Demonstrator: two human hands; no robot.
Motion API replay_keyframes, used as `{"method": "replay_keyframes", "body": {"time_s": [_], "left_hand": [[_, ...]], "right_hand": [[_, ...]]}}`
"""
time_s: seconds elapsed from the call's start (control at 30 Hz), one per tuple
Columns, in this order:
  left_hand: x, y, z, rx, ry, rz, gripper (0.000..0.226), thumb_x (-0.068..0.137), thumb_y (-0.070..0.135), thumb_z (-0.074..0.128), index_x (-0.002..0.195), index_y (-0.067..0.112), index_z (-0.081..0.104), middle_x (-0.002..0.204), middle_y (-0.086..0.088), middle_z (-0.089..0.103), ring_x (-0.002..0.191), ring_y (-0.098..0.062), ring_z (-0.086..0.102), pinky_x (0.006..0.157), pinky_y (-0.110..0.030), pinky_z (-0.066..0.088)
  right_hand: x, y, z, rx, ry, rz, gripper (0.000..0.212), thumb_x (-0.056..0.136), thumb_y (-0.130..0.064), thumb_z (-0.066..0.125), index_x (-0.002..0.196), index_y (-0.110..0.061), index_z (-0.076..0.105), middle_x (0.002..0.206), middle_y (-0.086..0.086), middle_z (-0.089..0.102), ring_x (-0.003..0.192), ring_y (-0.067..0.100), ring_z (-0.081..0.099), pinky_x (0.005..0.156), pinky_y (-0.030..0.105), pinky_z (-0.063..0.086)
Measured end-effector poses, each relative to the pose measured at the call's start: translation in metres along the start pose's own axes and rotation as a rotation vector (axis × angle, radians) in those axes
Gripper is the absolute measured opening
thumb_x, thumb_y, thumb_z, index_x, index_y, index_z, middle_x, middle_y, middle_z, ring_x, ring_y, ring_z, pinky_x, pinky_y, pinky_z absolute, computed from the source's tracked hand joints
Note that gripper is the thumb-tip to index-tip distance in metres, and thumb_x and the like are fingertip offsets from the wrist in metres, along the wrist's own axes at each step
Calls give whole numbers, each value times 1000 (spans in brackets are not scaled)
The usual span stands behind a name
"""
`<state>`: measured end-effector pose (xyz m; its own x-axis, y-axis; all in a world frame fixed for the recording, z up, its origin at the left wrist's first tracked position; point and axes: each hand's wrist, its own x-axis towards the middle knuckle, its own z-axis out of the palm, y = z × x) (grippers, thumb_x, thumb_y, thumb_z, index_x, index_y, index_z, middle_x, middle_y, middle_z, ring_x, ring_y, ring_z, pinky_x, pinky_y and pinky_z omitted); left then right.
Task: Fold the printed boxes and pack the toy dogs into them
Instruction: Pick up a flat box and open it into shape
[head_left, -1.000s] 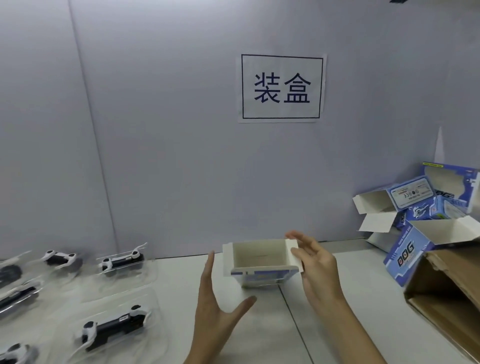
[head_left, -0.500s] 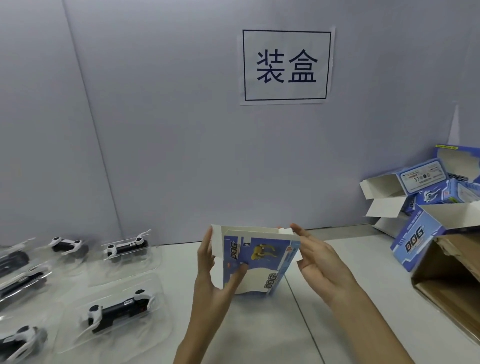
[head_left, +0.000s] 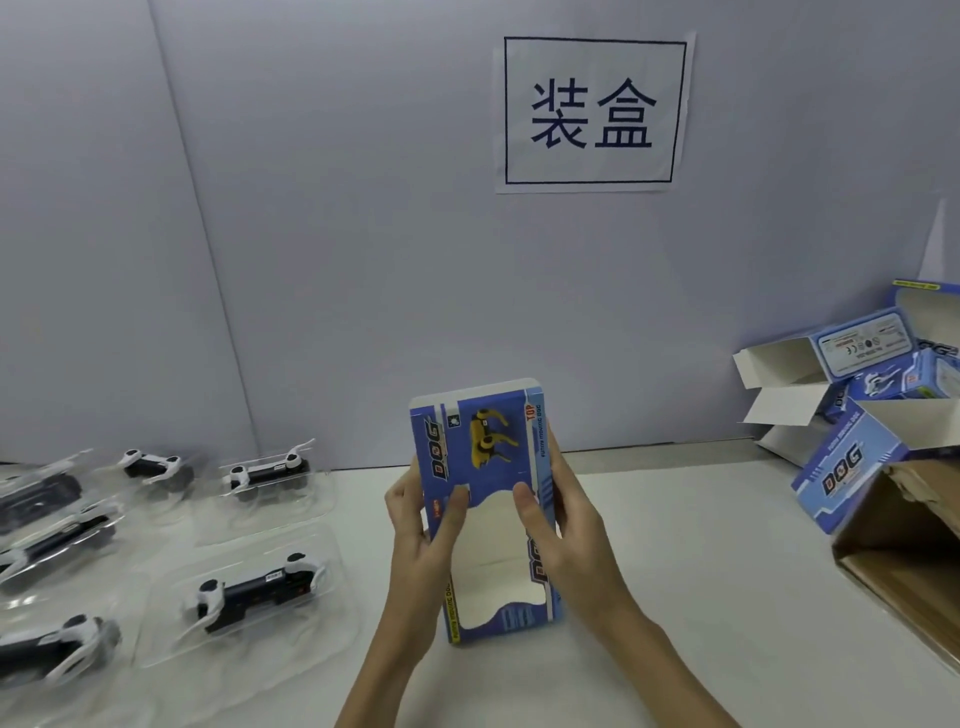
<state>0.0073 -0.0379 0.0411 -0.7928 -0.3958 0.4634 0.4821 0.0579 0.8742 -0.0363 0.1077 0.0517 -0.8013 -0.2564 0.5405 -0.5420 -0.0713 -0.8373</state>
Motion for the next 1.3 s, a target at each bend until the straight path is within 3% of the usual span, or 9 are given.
{"method": "replay_keyframes", "body": {"time_s": [0.2, 0.4, 0.5, 0.6, 0.73, 0.83, 0.93, 1.1, 1.3], "left_hand": [[-2, 2, 1, 9, -82, -78, 41, 86, 58, 63, 125, 55, 53, 130, 13, 67, 120, -9, 65, 85, -15, 55], [2, 10, 8, -77, -41, -106, 33, 83, 79, 54, 107, 58, 63, 120, 7, 74, 111, -20, 72, 84, -39, 63], [3, 13, 12, -112, -38, -124, 35, 84, 73, 54, 104, 47, 66, 112, 2, 78, 99, -19, 77, 70, -25, 61], [3, 11, 15, -109, -32, -126, 30, 87, 73, 53, 101, 50, 66, 109, 2, 78, 100, -21, 76, 73, -27, 61], [3, 9, 17, -119, -21, -129, 30, 93, 62, 51, 109, 42, 66, 110, -3, 78, 107, -33, 73, 93, -54, 58], [1, 9, 19, -127, -6, -94, 33, 96, 51, 49, 118, 33, 66, 111, -6, 77, 101, -30, 74, 83, -45, 60], [1, 9, 20, -125, 25, -50, 39, 95, 46, 52, 132, 35, 56, 114, -7, 74, 95, -23, 75, 74, -30, 59], [3, 9, 18, -48, 44, -28, 43, 93, 46, 49, 136, 50, 53, 122, -1, 70, 112, -30, 70, 93, -48, 57], [4, 5, 13, 13, 22, -11, 36, 94, 55, 48, 126, 42, 58, 128, -6, 66, 114, -37, 65, 91, -56, 56]], "right_hand": [[0, 4, -3, -7, 64, 7, 55, 95, -53, 59, 145, -38, 42, 143, -5, 57, 130, 7, 58, 86, 17, 56], [2, -1, -10, 27, 83, 14, 65, 86, -84, 44, 128, -35, 53, 126, -6, 68, 118, 24, 67, 100, 60, 54], [3, 0, -11, 82, 88, 15, 30, 101, -58, 42, 118, -38, 56, 118, -4, 70, 112, 27, 71, 80, 48, 64], [3, 1, -11, 83, 117, 41, 41, 92, -61, 47, 116, -29, 59, 122, 4, 66, 118, 24, 68, 69, 30, 63], [2, 2, -8, -2, 191, -59, 34, 101, -51, 45, 102, -19, 59, 103, 5, 61, 93, 18, 66, 67, 35, 57], [4, 0, -6, 3, 225, -73, 34, 102, -44, 46, 93, -14, 59, 95, 9, 57, 80, 24, 58, 68, 36, 48], [5, 0, -2, 88, 243, 4, 27, 99, -37, 47, 101, -16, 64, 105, 10, 65, 91, 23, 68, 72, 33, 53], [3, 1, -4, 125, 242, -2, 46, 98, -34, 45, 144, -32, 47, 123, -6, 68, 107, 14, 71, 77, 23, 58], [7, -1, -10, -68, 193, -158, 40, 100, -18, 33, 123, -19, 66, 128, -4, 63, 124, 19, 60, 95, 28, 52]]}}
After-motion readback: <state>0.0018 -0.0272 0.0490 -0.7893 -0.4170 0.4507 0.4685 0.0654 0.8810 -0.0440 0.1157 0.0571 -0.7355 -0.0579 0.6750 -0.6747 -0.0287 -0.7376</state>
